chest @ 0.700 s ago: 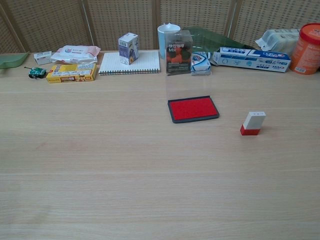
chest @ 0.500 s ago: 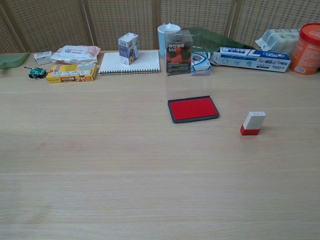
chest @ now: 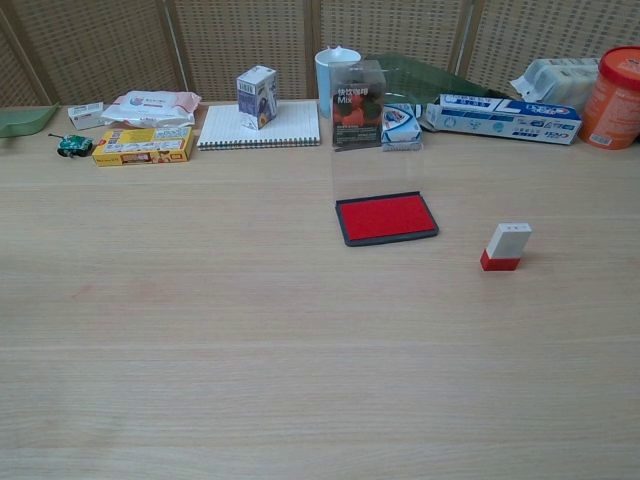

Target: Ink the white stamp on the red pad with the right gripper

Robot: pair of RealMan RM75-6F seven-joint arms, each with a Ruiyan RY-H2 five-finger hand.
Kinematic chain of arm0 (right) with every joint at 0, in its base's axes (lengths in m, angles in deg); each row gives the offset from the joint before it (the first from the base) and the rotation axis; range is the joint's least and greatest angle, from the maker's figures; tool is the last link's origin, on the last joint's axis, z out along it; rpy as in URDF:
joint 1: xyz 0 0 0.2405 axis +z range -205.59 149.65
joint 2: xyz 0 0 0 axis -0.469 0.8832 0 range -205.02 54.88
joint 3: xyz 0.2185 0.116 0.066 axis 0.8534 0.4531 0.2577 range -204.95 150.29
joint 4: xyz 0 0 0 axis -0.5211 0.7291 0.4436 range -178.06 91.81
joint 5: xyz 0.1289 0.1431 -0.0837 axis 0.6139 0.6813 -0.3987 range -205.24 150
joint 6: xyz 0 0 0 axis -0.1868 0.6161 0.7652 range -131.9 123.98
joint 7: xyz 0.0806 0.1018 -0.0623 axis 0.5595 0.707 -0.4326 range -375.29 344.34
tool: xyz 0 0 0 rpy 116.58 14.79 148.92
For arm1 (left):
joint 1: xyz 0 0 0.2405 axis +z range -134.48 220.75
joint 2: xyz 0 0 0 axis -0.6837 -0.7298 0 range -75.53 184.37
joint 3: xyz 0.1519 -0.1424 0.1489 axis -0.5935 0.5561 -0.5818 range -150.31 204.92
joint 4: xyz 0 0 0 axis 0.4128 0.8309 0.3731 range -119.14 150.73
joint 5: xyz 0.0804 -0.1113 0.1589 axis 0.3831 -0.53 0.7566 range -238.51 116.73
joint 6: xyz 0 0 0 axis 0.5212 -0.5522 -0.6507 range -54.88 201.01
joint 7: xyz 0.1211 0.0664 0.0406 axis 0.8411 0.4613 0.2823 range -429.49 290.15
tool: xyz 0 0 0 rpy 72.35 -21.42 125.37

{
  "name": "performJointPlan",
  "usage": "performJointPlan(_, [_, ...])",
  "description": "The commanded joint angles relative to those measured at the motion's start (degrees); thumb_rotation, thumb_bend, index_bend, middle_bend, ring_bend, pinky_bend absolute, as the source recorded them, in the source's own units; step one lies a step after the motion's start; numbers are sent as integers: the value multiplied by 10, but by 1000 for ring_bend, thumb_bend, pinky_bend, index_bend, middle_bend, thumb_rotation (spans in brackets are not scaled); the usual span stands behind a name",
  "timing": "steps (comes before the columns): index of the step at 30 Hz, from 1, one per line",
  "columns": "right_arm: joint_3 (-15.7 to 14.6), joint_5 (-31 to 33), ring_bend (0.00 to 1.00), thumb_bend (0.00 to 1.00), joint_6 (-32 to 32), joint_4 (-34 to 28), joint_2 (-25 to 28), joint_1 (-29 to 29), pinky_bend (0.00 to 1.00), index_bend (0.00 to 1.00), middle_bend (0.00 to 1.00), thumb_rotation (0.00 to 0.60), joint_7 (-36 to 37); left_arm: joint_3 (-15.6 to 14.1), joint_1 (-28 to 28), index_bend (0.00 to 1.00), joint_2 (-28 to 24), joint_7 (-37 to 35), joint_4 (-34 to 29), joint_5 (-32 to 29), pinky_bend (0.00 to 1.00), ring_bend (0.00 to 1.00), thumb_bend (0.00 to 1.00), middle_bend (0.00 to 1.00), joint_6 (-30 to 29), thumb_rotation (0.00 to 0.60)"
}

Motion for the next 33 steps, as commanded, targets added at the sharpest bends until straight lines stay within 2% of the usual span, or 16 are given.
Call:
performJointPlan(1, [17, -5, 777, 263, -30, -24, 18, 30, 783, 316, 572, 506, 24, 5, -6, 577, -11, 0, -10, 3, 484, 556, 156, 687, 3, 50])
performJointPlan(5, [34, -3, 800, 261, -84, -48, 28, 74, 793, 316, 586, 513, 50, 10, -15, 577, -20, 6, -20, 5, 513, 566, 157, 687, 8, 50])
performJointPlan(7, [43, 8, 841, 260, -125, -54, 29, 103, 842, 317, 618, 513, 58, 12, -19, 578, -22, 9, -23, 5, 520, 572, 157, 687, 12, 50])
performJointPlan(11, [61, 45, 988, 257, -193, -50, 20, 151, 989, 317, 769, 509, 62, 15, -26, 577, -23, 13, -26, 1, 544, 582, 157, 687, 20, 54])
performJointPlan(15, [73, 92, 1000, 251, -251, -51, 1, 192, 1000, 328, 945, 511, 42, 17, -32, 577, -23, 17, -24, -12, 555, 593, 157, 687, 34, 49])
performJointPlan(17, [74, 111, 1000, 252, -268, -52, -7, 204, 1000, 360, 987, 508, 29, 19, -33, 577, -24, 17, -22, -17, 562, 597, 157, 687, 35, 51])
performJointPlan(22, [73, 171, 1000, 282, -304, -47, -27, 232, 1000, 423, 1000, 486, -16, 22, -37, 577, -25, 14, -18, -22, 572, 601, 157, 687, 39, 50])
performJointPlan(29, [61, 216, 1000, 326, -305, -47, -51, 244, 1000, 455, 1000, 467, -74, 24, -45, 577, -28, 11, -15, -26, 585, 603, 157, 687, 48, 50])
performJointPlan(33, [52, 264, 1000, 331, -311, -58, -57, 256, 1000, 466, 1000, 466, -121, 22, -49, 577, -24, 9, -12, -26, 586, 603, 156, 687, 54, 47])
